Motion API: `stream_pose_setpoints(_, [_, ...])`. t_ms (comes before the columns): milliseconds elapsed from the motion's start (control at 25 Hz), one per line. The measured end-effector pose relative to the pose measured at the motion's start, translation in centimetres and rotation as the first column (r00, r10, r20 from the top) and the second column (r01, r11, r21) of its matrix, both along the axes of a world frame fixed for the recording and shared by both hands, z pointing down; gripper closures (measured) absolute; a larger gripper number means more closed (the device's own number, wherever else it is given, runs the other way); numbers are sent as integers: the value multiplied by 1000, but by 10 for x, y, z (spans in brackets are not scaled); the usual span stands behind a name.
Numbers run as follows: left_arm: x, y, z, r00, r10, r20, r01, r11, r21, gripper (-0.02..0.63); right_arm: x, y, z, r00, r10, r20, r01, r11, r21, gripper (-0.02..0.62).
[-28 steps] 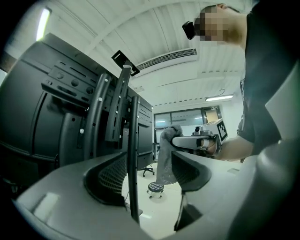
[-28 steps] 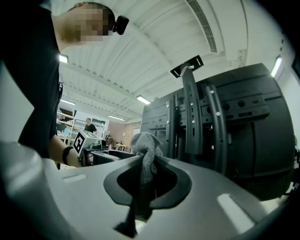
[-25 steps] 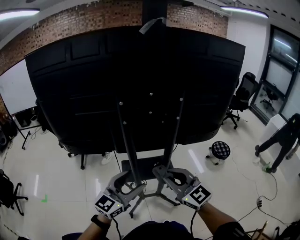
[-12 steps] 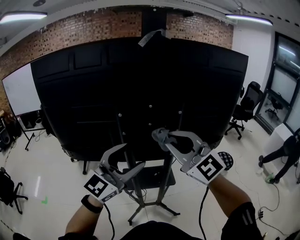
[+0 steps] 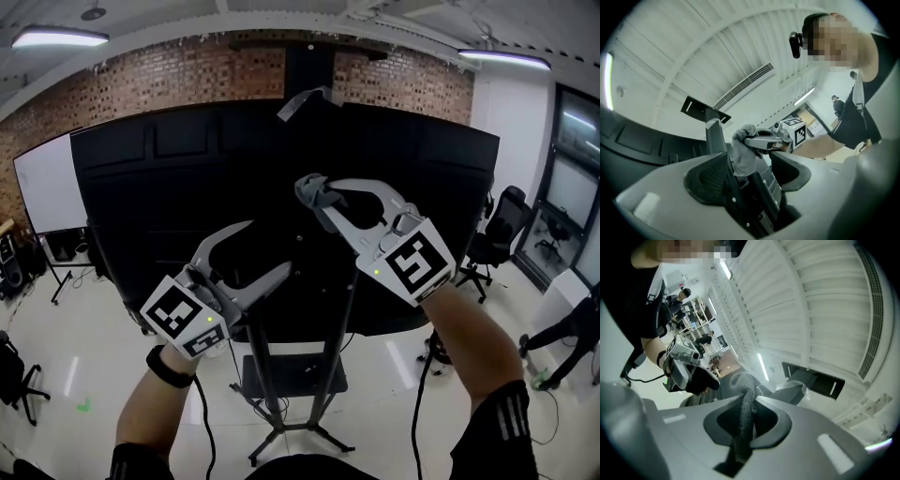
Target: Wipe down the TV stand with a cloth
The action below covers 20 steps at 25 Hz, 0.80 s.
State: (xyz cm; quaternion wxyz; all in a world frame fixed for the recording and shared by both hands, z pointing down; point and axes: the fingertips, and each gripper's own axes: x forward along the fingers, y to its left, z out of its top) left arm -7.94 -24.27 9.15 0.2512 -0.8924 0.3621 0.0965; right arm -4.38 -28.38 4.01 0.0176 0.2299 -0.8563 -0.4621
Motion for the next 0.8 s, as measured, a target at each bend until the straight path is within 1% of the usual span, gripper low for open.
stream_pose_setpoints(80, [-1, -5, -23, 1000, -11, 3, 11, 1000, 26, 287, -3, -9, -28, 1000, 23, -4, -23, 998, 61, 575])
stream_pose_setpoints(240, [0, -16, -57, 998, -47, 36, 45, 998, 51, 287, -10, -24, -84, 998, 63, -3, -62, 988, 144, 575])
stream_pose_setpoints(360, [2, -24, -74, 996, -68, 56, 65, 996, 59, 288, -12, -33, -124, 996, 93, 2, -92, 977, 191, 575])
stream_pose_setpoints(480, [-1, -30, -93, 995, -81, 51, 77, 995, 69, 291, -18, -41, -159, 990, 139, 0, -135, 964, 231, 575])
stream_pose_setpoints(600, [2, -29, -103, 996, -80, 42, 76, 994, 76, 291, -23, -51, -178, 981, 194, -8, -185, 946, 267, 575])
stream_pose_setpoints(800, [6, -32, -116, 997, -74, 35, 71, 995, 75, 291, -32, -77, -194, 953, 299, -38, -270, 903, 335, 575])
